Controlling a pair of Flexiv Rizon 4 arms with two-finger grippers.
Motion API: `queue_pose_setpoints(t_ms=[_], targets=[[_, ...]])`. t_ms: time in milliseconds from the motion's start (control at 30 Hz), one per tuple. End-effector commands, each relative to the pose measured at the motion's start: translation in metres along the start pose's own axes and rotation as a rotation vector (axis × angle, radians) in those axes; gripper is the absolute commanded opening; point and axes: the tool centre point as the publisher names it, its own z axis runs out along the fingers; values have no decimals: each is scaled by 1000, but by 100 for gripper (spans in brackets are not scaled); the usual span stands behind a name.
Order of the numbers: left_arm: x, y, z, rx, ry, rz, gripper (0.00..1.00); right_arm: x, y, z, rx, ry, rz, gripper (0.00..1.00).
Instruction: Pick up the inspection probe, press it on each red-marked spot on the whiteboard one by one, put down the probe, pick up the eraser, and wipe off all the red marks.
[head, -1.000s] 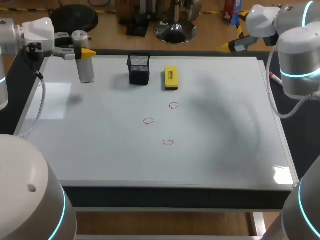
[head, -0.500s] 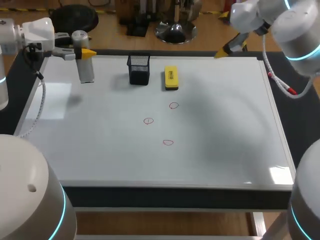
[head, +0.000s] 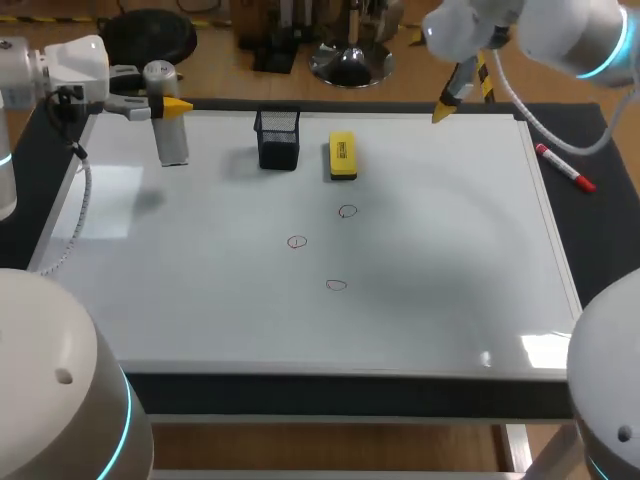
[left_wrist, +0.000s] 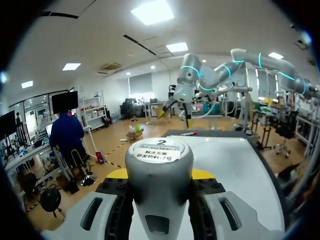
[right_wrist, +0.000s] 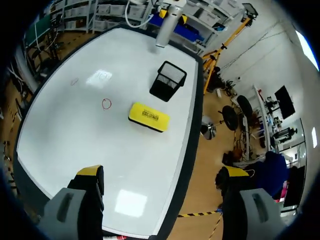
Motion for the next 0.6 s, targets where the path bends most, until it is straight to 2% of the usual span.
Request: queue_pose_setpoints(t_ms=[33,167,267,600], targets=[[1,0,0,2,-3,2,0,-6,6,8,345,477,-264,100],[1,0,0,2,-3,2,0,-7,8,13,368,499,-339,100],[1,0,0,2,-3,2,0,-8,11,17,377,481,-388,100],[1,0,0,2,-3,2,0,-6,19,26,345,507,-551,100]])
